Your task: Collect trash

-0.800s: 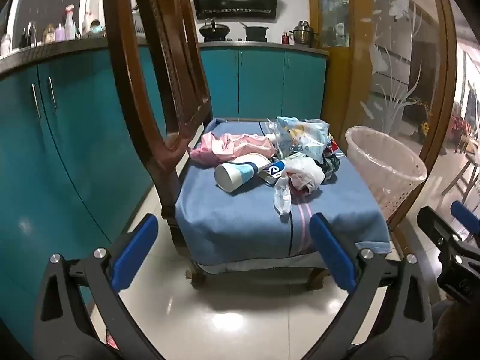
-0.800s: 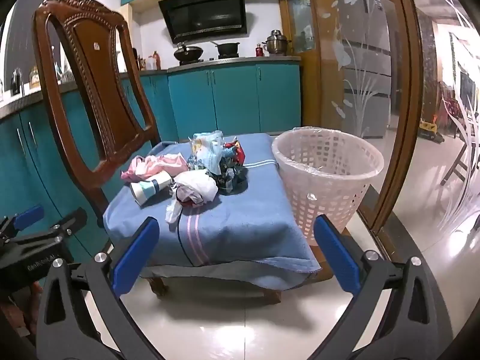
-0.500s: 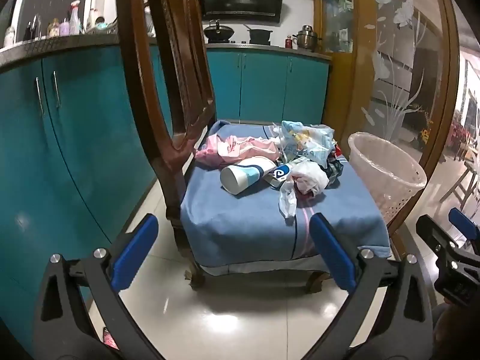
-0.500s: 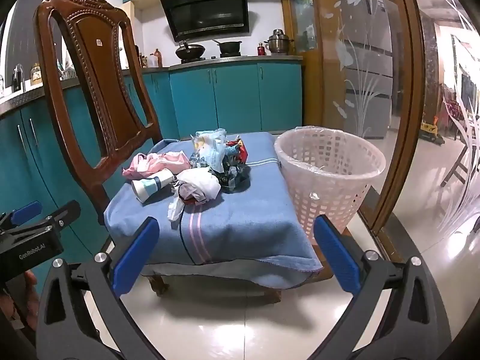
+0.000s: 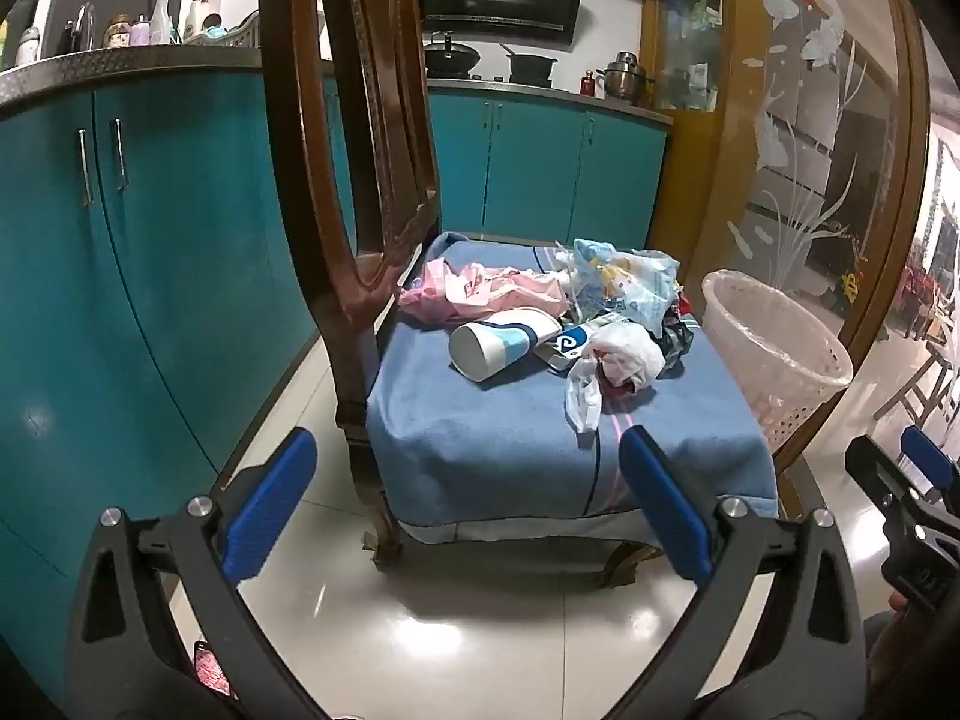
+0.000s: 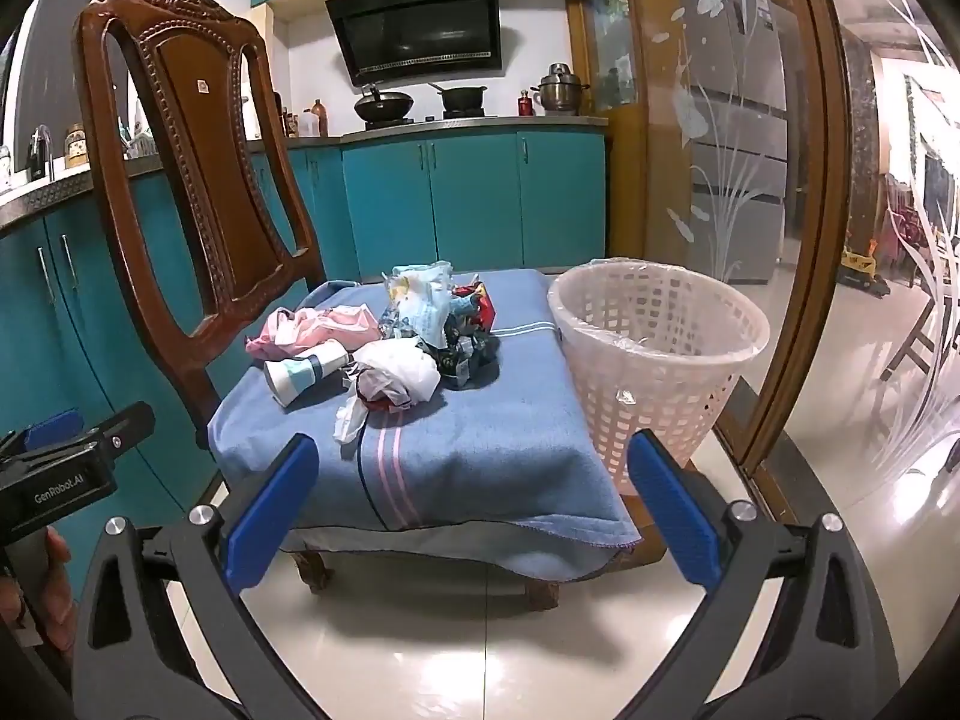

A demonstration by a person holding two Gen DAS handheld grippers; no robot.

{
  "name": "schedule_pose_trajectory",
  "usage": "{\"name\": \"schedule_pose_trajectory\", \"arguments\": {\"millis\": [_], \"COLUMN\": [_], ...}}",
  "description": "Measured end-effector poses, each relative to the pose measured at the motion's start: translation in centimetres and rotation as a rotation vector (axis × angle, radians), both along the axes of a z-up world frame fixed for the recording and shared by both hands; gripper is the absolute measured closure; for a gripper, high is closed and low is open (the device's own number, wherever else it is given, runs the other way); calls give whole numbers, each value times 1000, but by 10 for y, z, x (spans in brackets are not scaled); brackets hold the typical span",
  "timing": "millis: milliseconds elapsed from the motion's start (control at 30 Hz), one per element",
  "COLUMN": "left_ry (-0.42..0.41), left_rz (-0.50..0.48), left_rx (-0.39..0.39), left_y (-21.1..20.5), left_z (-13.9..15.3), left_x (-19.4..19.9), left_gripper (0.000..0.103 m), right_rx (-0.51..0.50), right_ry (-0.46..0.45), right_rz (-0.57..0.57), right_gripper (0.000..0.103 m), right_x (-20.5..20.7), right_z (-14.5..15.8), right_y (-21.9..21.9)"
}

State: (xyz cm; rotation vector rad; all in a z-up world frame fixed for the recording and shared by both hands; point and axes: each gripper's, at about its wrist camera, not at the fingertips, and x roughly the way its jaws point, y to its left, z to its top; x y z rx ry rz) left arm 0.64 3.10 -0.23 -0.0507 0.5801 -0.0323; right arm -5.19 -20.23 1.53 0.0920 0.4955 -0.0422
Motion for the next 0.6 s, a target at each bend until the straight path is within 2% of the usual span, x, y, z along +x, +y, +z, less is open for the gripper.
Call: {"name": "schedule_pose_trajectory", "arguments": {"millis": [600], "left_ry": [2], "left_rz": [-3], "left_rx": [10], "left_y": [0], "left_z": [-3], "left_x": [0], "left_gripper": [3], "right_rx": [-6], "right_ry": [-3], "right_rz": [8], "right_gripper": [3], "right_x": [-2], "right_z": [2], "right_y": [1]}}
